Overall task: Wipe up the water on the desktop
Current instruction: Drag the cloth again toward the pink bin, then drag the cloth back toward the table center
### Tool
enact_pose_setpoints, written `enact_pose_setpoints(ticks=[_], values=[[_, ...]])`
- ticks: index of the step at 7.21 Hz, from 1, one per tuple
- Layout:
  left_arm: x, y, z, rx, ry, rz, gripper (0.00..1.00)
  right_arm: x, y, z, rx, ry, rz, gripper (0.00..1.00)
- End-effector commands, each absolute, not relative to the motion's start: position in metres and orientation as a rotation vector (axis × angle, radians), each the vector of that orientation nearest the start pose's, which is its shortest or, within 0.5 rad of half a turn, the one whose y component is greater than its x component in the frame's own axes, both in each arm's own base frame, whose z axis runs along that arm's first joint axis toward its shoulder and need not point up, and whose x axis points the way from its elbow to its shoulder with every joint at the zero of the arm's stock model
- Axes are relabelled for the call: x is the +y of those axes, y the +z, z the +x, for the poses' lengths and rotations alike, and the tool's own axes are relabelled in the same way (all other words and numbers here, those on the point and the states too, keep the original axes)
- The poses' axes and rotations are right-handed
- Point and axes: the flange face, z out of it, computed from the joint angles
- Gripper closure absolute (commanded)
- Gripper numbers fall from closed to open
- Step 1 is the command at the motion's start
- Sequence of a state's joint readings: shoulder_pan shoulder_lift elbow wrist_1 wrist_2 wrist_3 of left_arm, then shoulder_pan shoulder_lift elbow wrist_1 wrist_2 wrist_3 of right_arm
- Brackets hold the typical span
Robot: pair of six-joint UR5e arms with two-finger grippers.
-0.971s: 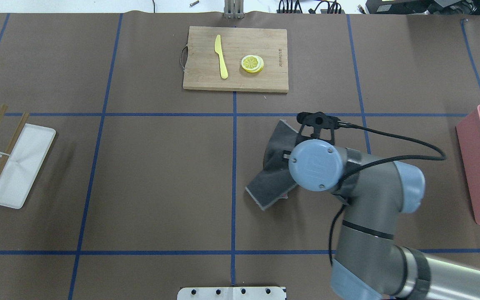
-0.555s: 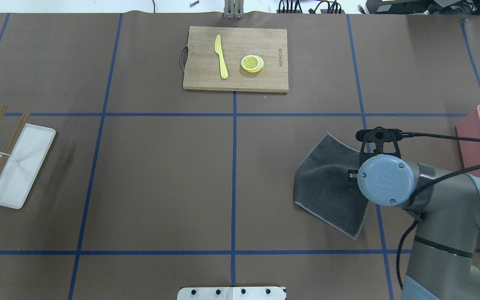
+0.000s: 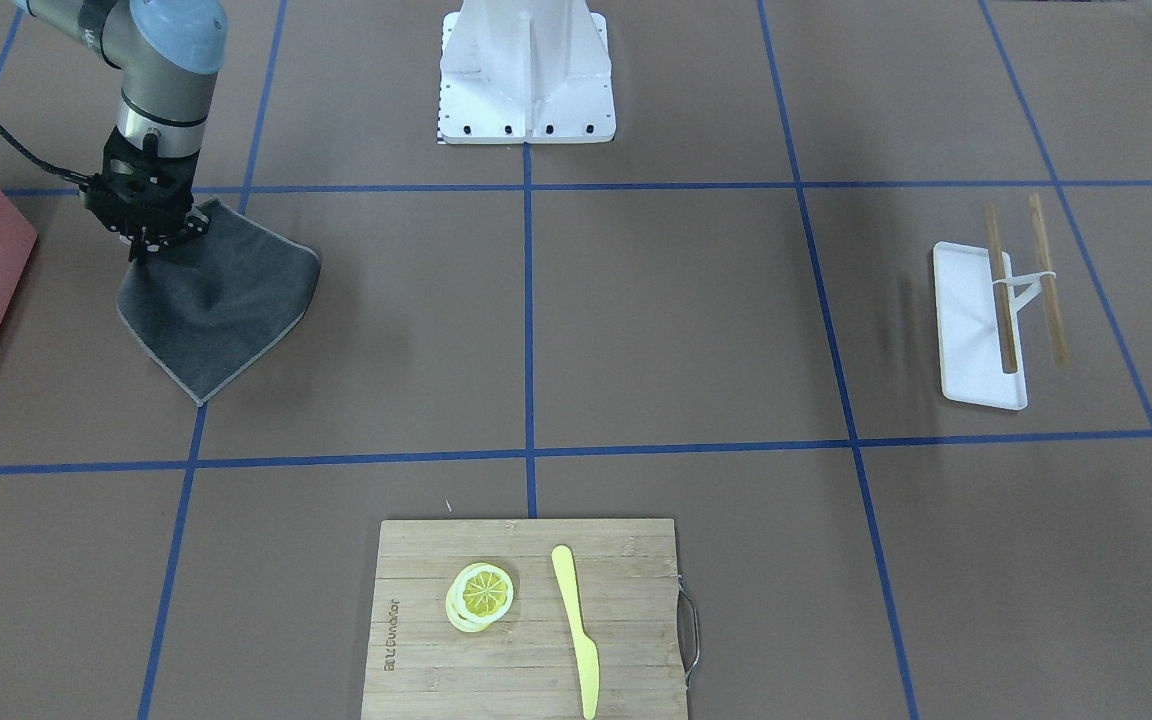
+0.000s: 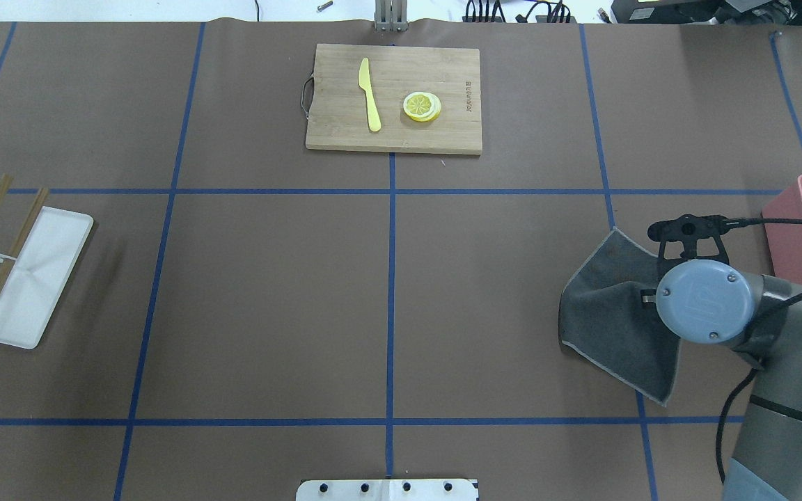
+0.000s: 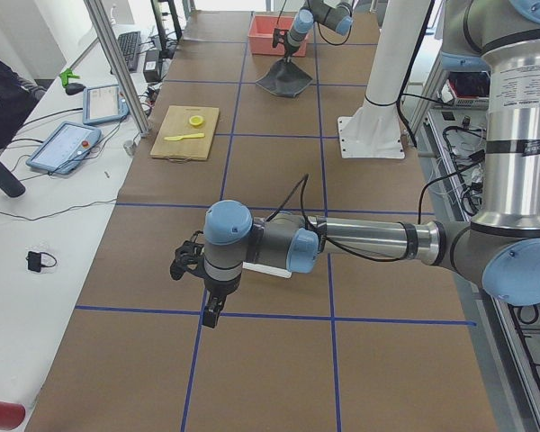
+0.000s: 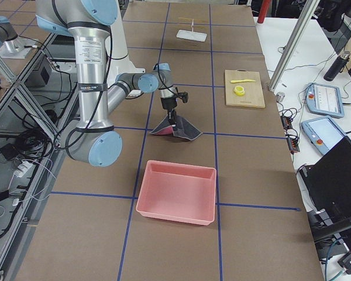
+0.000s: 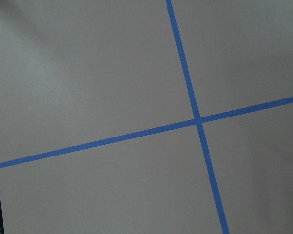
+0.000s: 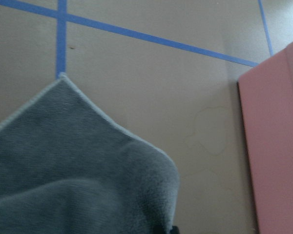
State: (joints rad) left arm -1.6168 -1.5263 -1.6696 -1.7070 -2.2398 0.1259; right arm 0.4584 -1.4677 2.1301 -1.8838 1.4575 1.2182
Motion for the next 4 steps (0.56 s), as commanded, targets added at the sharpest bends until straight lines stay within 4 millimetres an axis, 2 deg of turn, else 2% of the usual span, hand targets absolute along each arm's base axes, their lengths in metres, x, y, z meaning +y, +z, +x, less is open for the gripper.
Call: enact_pose_setpoints(ticks=[1, 2, 3, 4], values=[[-0.482, 0.624, -0.094, 0.648, 0.14, 0.238, 0.01, -0.368, 0.323, -0.471, -0.41, 0.235, 0.248, 1.0], [-0.481, 0.625, -0.094, 0.648, 0.139, 0.237, 0.01, -0.368, 0.288, -0.508, -0.474, 0.302, 0.237, 1.0], [-0.482, 0.623, -0.094, 0.648, 0.14, 0.24, 0.01, -0.36, 0.262, -0.53, -0.574, 0.365, 0.229, 1.0], [-0.483, 0.623, -0.094, 0.649, 0.14, 0.24, 0.01, -0.357, 0.245, -0.553, -0.664, 0.417, 0.224, 1.0]])
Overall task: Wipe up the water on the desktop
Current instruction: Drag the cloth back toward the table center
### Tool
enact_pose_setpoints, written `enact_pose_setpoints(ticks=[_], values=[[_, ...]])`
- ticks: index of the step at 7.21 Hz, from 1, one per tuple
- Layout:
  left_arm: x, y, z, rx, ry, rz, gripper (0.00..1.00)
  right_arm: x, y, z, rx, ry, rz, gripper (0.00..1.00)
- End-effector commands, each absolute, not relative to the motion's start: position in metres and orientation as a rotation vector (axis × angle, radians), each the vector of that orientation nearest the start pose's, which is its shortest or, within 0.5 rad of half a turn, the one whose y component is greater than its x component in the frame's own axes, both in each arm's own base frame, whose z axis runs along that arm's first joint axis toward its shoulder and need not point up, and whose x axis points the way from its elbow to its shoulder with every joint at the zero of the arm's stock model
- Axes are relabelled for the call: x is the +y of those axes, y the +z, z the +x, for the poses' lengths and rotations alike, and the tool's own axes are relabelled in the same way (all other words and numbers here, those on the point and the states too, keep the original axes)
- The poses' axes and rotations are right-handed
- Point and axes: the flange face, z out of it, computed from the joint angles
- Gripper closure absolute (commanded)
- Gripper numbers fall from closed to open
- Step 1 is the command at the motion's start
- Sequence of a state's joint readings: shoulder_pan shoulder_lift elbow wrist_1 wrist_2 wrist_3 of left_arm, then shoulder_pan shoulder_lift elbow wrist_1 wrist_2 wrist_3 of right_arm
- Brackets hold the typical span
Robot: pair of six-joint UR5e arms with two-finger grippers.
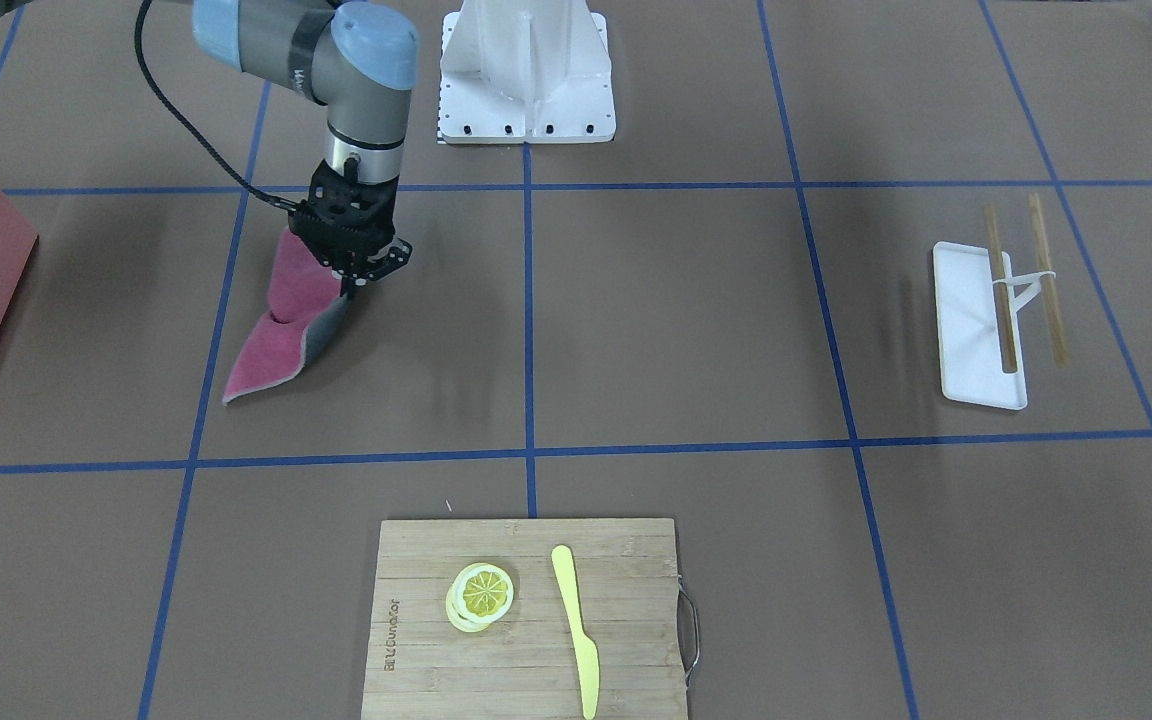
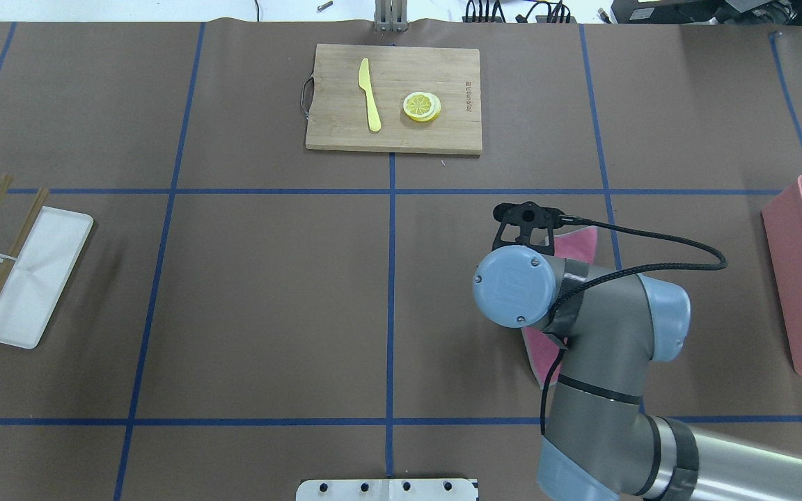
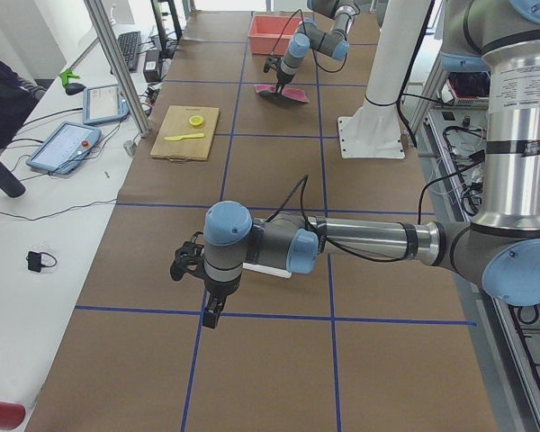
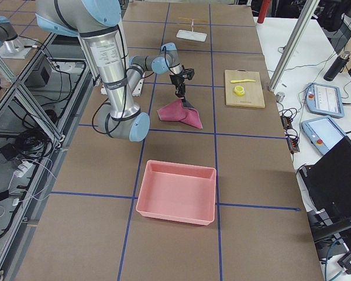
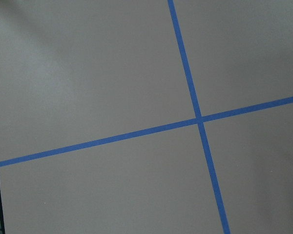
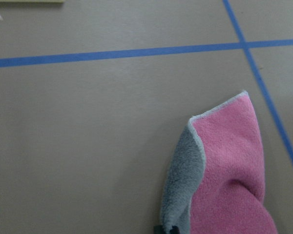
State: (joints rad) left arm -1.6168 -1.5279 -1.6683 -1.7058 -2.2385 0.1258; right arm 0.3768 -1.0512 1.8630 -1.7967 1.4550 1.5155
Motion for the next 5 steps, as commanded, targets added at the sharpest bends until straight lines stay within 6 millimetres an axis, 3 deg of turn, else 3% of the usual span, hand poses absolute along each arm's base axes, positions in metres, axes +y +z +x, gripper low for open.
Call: enact_pose_setpoints(ticks=[1, 2, 3, 4, 5], values=[[-0.483, 0.623, -0.094, 0.649, 0.14, 0.24, 0.01, -0.366, 0.21, -0.579, -0.726, 0.455, 0.219, 1.0], [-0.483, 0.623, -0.094, 0.649, 0.141, 0.241, 0.01, -0.376, 0.171, -0.603, -0.792, 0.534, 0.202, 1.0], [-0.483, 0.623, -0.094, 0.649, 0.141, 0.241, 0.01, -0.379, 0.131, -0.593, -0.911, 0.669, 0.216, 1.0], [-0.483, 0.623, -0.094, 0.649, 0.14, 0.24, 0.01, -0.373, 0.099, -0.569, -1.013, 0.716, 0.231, 1.0], [-0.482, 0.624, -0.094, 0.651, 0.14, 0.238, 0.01, -0.364, 0.075, -0.529, -1.097, 0.725, 0.242, 1.0]])
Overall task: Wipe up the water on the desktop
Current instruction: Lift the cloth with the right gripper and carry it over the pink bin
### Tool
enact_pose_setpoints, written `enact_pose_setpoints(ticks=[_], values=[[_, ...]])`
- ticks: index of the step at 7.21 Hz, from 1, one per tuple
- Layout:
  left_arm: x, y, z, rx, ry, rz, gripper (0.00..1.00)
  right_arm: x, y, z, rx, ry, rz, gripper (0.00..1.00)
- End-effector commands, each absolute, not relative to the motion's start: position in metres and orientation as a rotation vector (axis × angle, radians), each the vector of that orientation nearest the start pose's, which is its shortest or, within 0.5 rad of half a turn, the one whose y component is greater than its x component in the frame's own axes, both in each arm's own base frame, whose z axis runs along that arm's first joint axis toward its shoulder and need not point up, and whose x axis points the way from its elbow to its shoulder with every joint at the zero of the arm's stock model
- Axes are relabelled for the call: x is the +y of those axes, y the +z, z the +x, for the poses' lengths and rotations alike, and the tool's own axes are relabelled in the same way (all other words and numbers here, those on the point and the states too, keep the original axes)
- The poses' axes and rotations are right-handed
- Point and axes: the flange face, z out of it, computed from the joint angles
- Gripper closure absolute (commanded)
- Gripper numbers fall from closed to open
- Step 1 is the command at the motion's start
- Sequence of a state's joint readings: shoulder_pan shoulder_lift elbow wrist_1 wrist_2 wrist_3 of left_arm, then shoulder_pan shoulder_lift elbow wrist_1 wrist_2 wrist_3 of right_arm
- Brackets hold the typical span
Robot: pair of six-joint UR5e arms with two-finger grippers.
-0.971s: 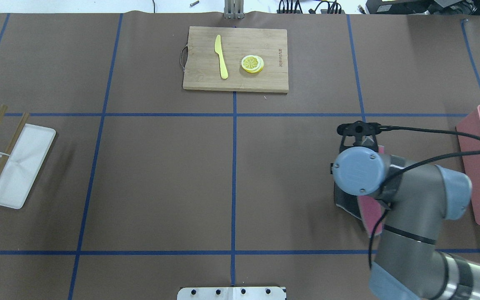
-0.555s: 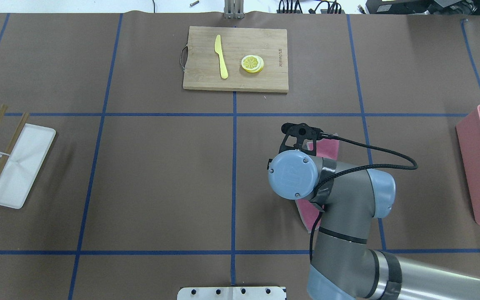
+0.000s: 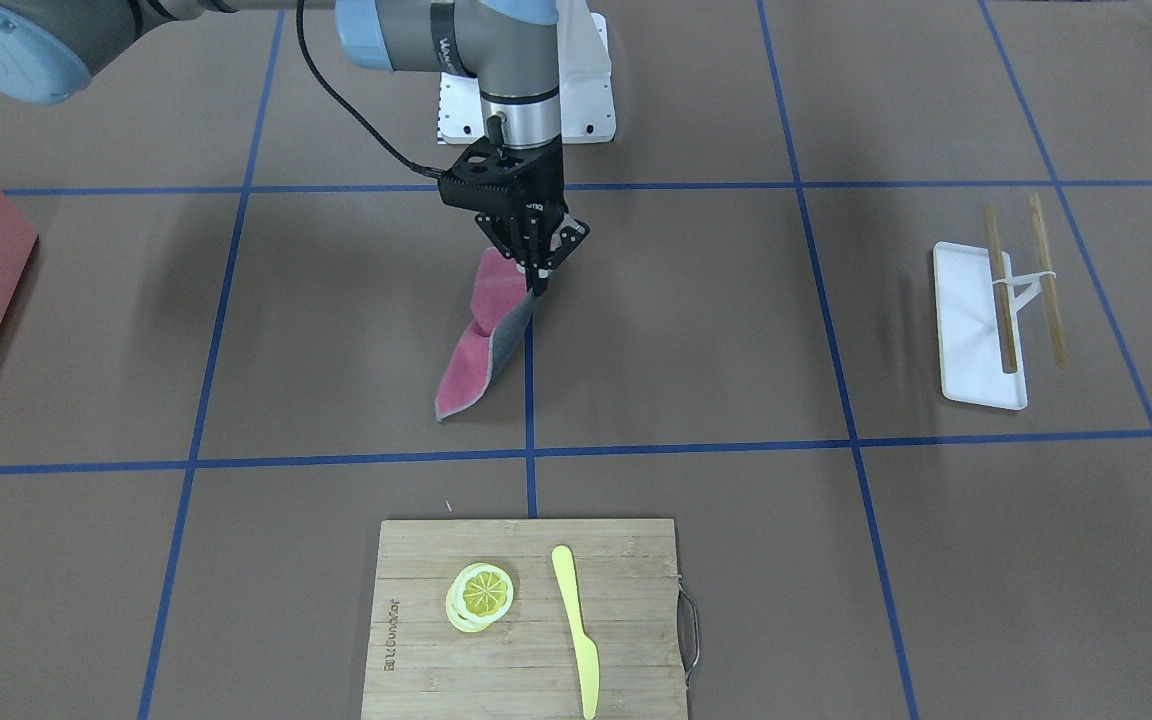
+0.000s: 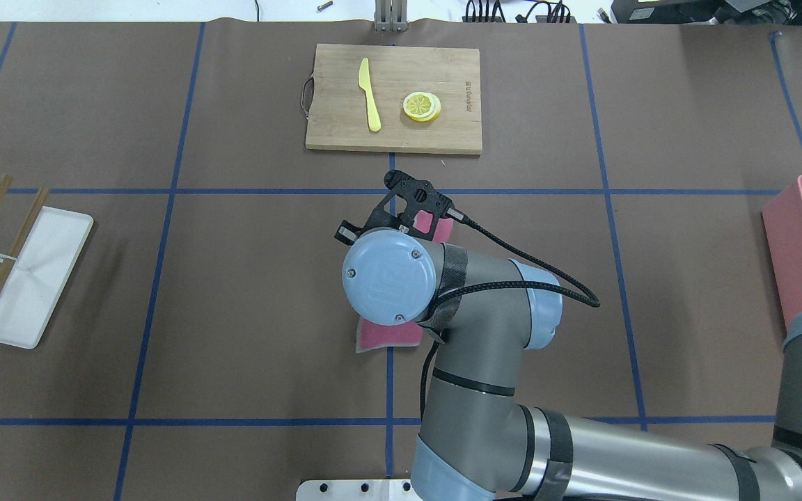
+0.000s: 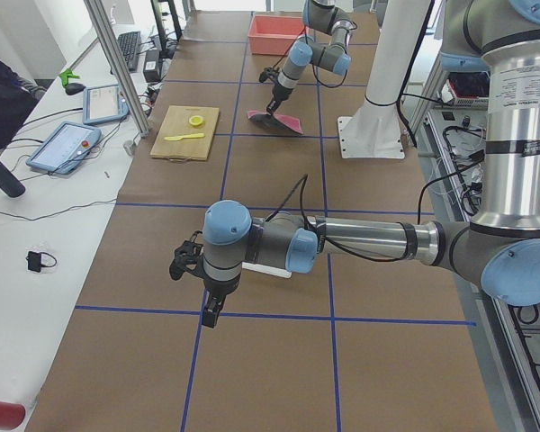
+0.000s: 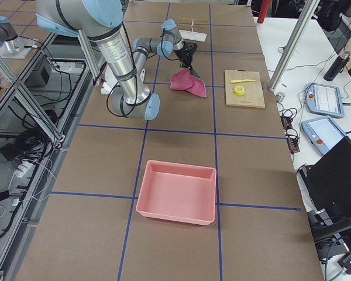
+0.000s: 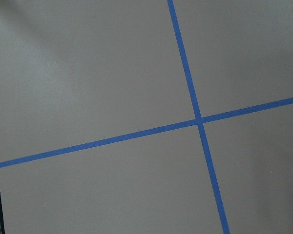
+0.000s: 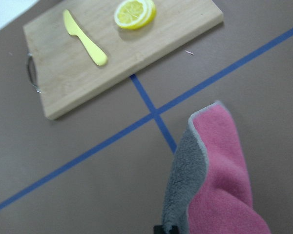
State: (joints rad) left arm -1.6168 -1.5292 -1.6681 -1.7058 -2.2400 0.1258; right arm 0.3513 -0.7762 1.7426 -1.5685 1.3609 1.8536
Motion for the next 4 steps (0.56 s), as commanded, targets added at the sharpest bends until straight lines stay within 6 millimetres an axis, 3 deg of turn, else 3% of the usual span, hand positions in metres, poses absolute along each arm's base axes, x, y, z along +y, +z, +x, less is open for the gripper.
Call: enact_pose_setpoints(ticks=[1, 2, 4], values=[[-0.481, 0.625, -0.093, 0.655, 0.136, 0.233, 0.01, -0.363, 0.089, -0.484, -1.097, 0.725, 0.257, 1.0], [-0.478, 0.629, -0.093, 0.657, 0.132, 0.225, 0.01, -0.354, 0.106, -0.442, -1.014, 0.618, 0.279, 1.0], [-0.473, 0.628, -0.09, 0.71, 0.039, 0.168, 0.01, -0.382, 0.129, -0.346, -0.803, 0.447, 0.213, 1.0]])
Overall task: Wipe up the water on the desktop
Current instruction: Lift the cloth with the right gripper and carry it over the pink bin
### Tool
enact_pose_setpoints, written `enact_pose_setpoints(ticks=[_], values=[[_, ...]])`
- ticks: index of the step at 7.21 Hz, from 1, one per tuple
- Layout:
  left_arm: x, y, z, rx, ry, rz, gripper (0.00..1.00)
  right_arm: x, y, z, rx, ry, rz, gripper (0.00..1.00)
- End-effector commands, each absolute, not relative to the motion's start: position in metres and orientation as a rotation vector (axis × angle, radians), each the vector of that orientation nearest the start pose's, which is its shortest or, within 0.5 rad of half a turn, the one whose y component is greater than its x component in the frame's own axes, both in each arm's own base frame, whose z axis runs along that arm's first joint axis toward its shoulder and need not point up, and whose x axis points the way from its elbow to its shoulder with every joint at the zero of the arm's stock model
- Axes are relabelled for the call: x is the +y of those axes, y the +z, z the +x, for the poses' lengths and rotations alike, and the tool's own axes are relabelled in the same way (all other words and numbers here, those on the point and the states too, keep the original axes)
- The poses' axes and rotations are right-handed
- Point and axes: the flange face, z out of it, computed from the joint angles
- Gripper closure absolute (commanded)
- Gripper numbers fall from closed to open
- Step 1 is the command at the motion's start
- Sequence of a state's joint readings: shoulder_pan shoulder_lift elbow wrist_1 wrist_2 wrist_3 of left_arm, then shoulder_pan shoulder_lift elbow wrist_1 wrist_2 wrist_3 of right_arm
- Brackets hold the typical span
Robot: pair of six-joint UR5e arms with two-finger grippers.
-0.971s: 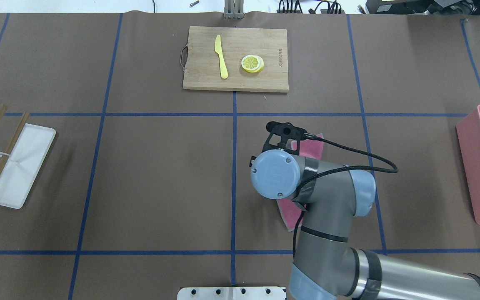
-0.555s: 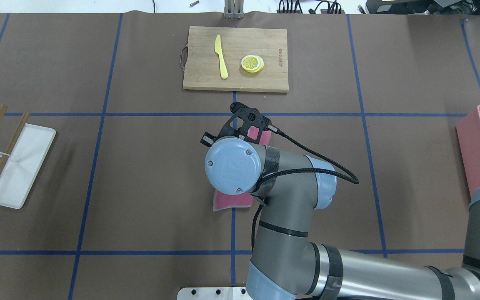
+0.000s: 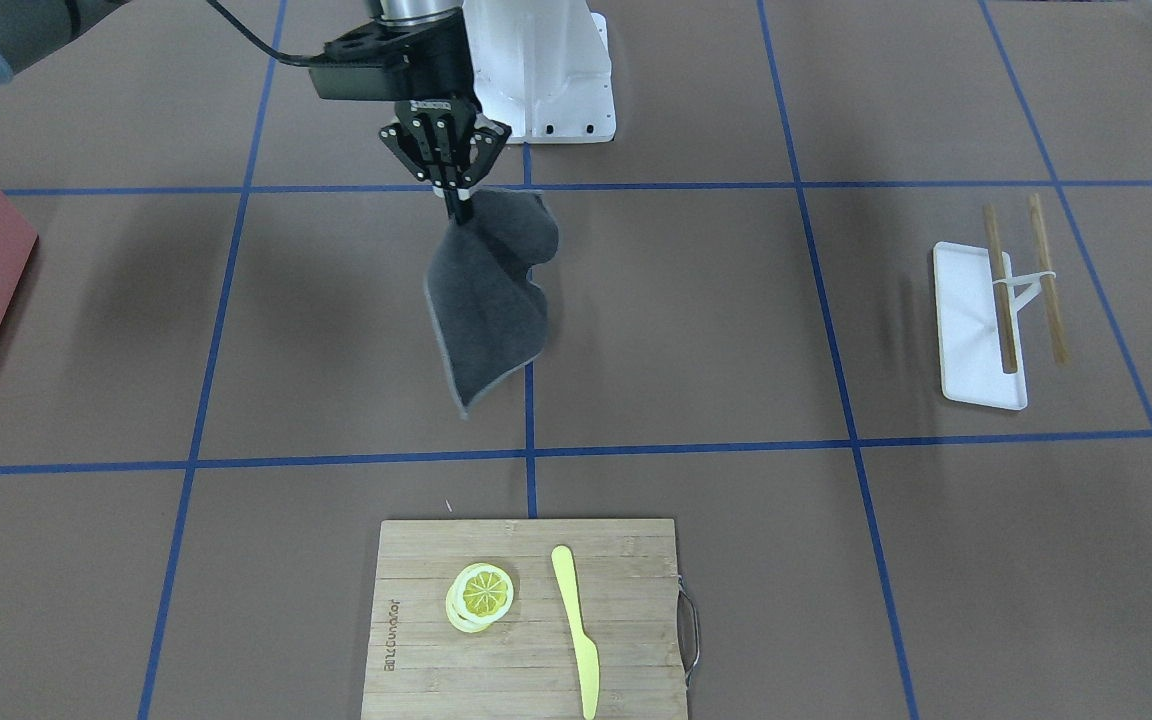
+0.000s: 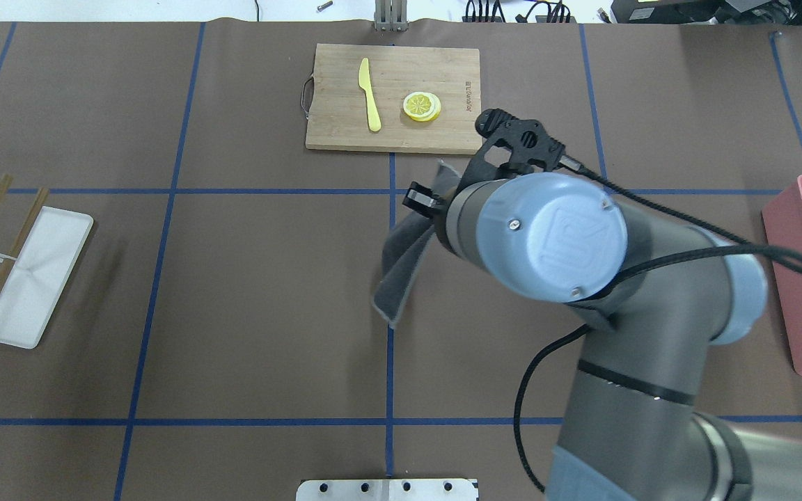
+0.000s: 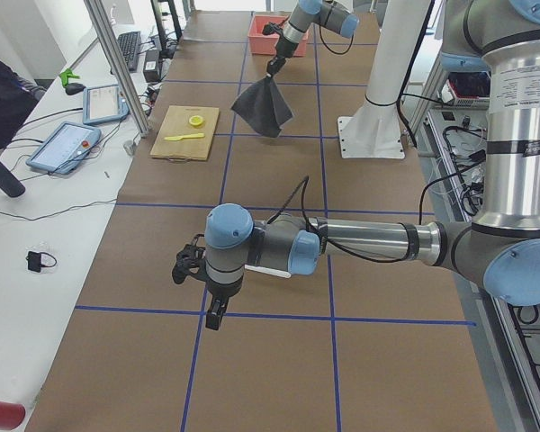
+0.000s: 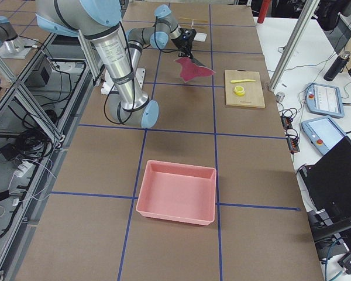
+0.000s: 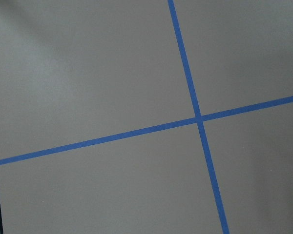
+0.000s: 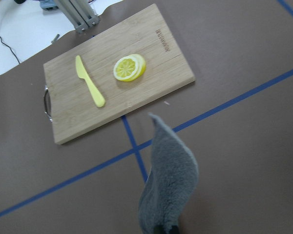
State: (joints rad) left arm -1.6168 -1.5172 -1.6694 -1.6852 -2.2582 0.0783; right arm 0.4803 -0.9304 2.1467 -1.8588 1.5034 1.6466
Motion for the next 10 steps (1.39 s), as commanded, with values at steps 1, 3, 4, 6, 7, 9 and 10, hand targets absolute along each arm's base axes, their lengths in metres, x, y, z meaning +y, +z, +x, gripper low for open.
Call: enact_pose_setpoints(ticks=[1, 3, 4, 6, 7, 9, 10], values=[[-0.473, 0.628, -0.089, 0.718, 0.037, 0.166, 0.01, -0.39, 0.149, -0.303, -0.737, 0.368, 0.197, 1.0], [-0.472, 0.629, -0.089, 0.72, 0.036, 0.165, 0.01, -0.371, 0.2, -0.213, -0.629, 0.227, 0.194, 1.0], [-0.472, 0.629, -0.089, 0.72, 0.036, 0.165, 0.01, -0.353, 0.217, -0.177, -0.607, 0.178, 0.201, 1.0], [-0.472, 0.629, -0.089, 0.72, 0.036, 0.165, 0.01, -0.317, 0.251, -0.119, -0.565, 0.094, 0.18, 1.0], [-0.472, 0.629, -0.089, 0.722, 0.036, 0.165, 0.01, -0.3, 0.265, -0.09, -0.546, 0.038, 0.172, 1.0], [-0.472, 0.629, -0.089, 0.722, 0.036, 0.165, 0.01, -0.291, 0.297, -0.03, -0.553, -0.062, 0.133, 1.0], [-0.472, 0.628, -0.089, 0.723, 0.039, 0.167, 0.01, -0.284, 0.313, -0.007, -0.557, -0.091, 0.116, 1.0]])
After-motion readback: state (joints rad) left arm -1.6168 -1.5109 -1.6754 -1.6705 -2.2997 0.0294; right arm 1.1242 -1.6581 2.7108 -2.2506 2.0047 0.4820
